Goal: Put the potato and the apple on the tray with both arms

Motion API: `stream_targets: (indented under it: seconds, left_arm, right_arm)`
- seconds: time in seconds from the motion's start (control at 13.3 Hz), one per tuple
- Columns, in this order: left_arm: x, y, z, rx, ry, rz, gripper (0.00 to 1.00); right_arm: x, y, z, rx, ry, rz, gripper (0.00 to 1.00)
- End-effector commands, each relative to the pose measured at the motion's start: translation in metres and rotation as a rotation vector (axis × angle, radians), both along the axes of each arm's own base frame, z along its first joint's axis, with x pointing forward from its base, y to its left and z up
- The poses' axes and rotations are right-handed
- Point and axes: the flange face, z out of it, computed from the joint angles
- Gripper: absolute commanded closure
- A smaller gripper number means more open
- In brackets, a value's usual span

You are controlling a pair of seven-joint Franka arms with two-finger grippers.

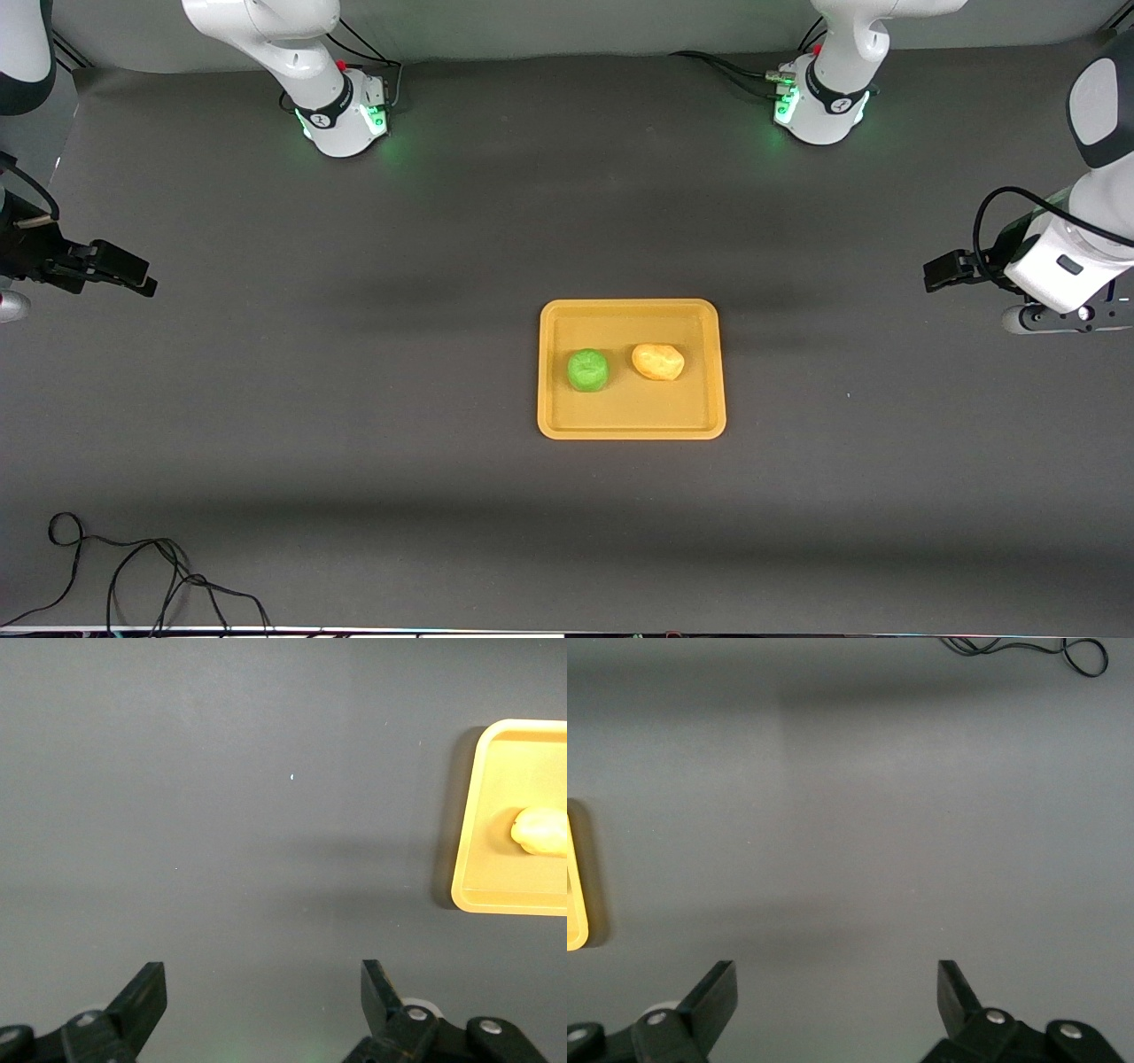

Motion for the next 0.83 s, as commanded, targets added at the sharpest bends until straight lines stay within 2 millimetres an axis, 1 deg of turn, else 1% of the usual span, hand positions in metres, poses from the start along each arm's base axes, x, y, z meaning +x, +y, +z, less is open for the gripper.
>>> stream_targets:
  seconds: [0.0,0.23,0.45,0.53,0.75]
  left_arm:
    - [-0.0057,0.0019,0.0071,0.007,-0.003,0.006,0.02]
    - [-0.0061,0.002,0.0078,0.007,-0.003,0.006,0.01]
    - [-0.0061,0.0021,0.0089,0.009,-0.008,0.006,0.0]
    - [-0.0061,0.0014,0.0089,0.01,-0.008,0.004,0.01]
    - [-0.0068,-0.0002,0.0095,0.01,-0.006,0.001,0.03]
  right_arm:
    - [-0.01,-0.0054,0.0027,0.008,0.006,-0.006,0.0]
    - [-0.0167,-0.008,-0.0029,0.016,0.07,0.0,0.0]
    - [-0.0169,-0.0079,-0.0035,0.017,0.076,0.009,0.0]
    - [-0.0171,-0.0079,-0.0018,0.018,0.071,0.041,0.0]
    - [-0.0159,-0.0087,-0.0025,0.02,0.069,0.06,0.0]
